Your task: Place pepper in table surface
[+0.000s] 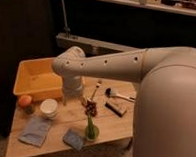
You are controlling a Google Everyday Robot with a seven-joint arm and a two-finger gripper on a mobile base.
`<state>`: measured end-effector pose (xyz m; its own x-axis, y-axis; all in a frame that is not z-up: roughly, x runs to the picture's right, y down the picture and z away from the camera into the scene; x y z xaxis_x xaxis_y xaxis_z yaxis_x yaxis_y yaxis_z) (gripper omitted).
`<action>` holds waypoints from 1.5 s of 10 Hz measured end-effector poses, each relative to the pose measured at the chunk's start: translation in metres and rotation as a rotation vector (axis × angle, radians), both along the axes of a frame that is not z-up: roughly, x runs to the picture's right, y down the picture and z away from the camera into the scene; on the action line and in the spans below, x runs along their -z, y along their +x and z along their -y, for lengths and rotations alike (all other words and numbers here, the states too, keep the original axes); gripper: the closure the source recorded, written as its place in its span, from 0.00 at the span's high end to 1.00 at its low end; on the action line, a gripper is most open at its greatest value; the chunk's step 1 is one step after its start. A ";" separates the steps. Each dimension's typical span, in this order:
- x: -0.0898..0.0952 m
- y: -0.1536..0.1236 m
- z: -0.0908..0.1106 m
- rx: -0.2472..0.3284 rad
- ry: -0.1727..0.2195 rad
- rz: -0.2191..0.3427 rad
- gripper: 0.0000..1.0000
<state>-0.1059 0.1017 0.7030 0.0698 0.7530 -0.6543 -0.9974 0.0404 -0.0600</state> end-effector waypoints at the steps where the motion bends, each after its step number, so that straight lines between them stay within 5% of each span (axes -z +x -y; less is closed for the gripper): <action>1: 0.000 0.000 0.000 0.000 0.000 0.000 0.65; 8: 0.004 0.004 0.004 -0.002 0.013 -0.029 0.65; 12: 0.042 0.070 -0.003 -0.056 0.068 -0.083 0.65; 15: 0.052 0.106 -0.027 -0.120 0.072 -0.051 0.65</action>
